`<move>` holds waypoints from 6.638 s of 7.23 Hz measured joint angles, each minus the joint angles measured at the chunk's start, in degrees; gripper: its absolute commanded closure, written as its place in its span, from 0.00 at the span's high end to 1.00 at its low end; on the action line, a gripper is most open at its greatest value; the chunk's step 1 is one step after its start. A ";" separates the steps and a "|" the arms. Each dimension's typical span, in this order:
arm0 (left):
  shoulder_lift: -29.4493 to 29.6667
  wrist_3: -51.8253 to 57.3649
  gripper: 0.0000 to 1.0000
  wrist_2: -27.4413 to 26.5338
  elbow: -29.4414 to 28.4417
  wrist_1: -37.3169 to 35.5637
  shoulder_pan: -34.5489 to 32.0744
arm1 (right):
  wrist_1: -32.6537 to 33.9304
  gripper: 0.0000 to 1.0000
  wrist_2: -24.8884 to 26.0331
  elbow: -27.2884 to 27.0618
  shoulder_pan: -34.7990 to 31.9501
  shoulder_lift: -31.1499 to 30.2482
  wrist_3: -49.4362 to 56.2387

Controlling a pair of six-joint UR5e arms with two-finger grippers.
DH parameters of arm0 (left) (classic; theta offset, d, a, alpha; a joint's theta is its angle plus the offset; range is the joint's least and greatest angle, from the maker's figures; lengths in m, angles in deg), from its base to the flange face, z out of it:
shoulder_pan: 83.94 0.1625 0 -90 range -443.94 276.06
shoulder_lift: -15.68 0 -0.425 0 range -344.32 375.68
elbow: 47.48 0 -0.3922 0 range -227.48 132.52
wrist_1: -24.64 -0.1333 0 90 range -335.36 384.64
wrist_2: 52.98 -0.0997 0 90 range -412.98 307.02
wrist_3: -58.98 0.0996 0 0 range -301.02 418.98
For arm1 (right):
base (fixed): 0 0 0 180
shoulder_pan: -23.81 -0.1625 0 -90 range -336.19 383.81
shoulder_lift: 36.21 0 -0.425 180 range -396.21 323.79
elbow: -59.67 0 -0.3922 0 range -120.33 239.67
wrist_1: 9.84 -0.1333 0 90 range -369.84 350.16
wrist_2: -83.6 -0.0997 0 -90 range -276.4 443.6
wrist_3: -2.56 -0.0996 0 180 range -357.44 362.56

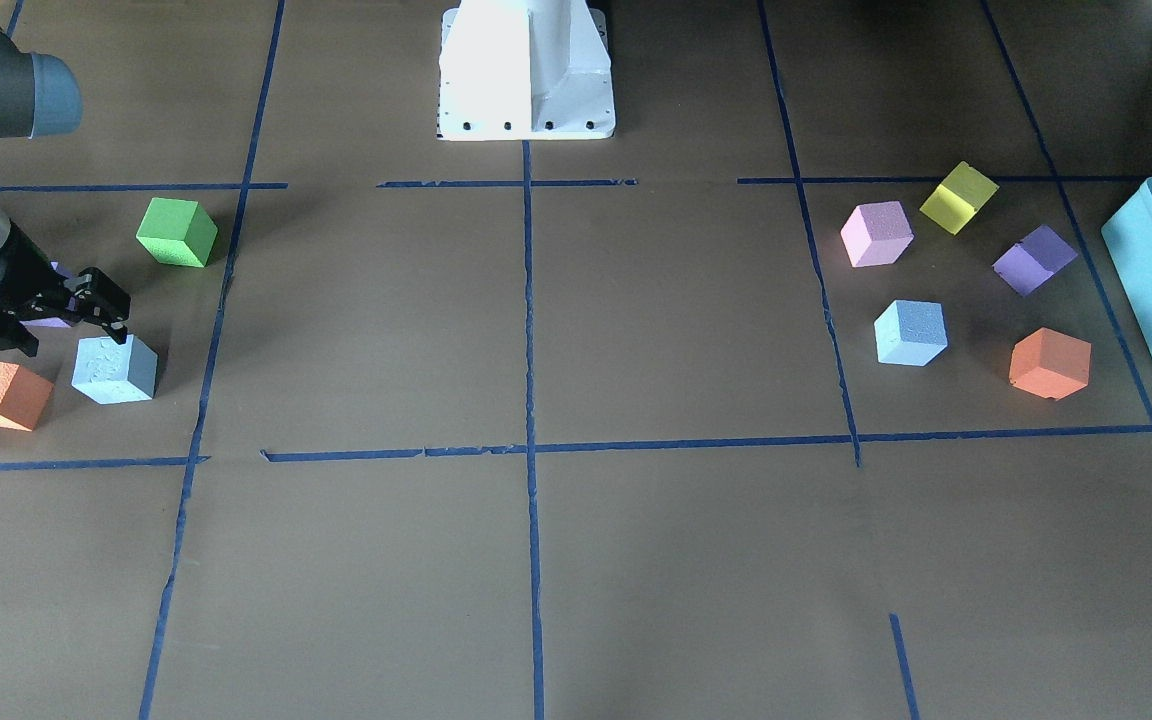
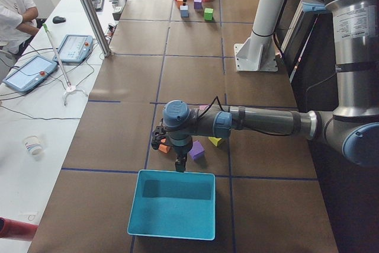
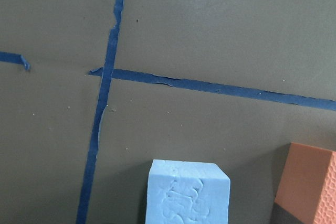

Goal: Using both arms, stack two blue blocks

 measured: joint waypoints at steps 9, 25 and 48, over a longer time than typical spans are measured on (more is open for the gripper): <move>-0.22 0.00 1.00 0.01 0.15 0.00 0.00 | -1.22 0.10 -0.03 7.41 4.55 3.13 0.30; -0.50 0.02 1.00 -0.09 1.34 0.25 -0.08 | 17.42 0.99 8.16 25.84 17.73 51.43 -26.68; 17.36 -44.96 0.07 -13.27 -9.11 26.16 34.82 | 25.56 0.99 -12.30 -6.41 -34.20 -14.01 56.93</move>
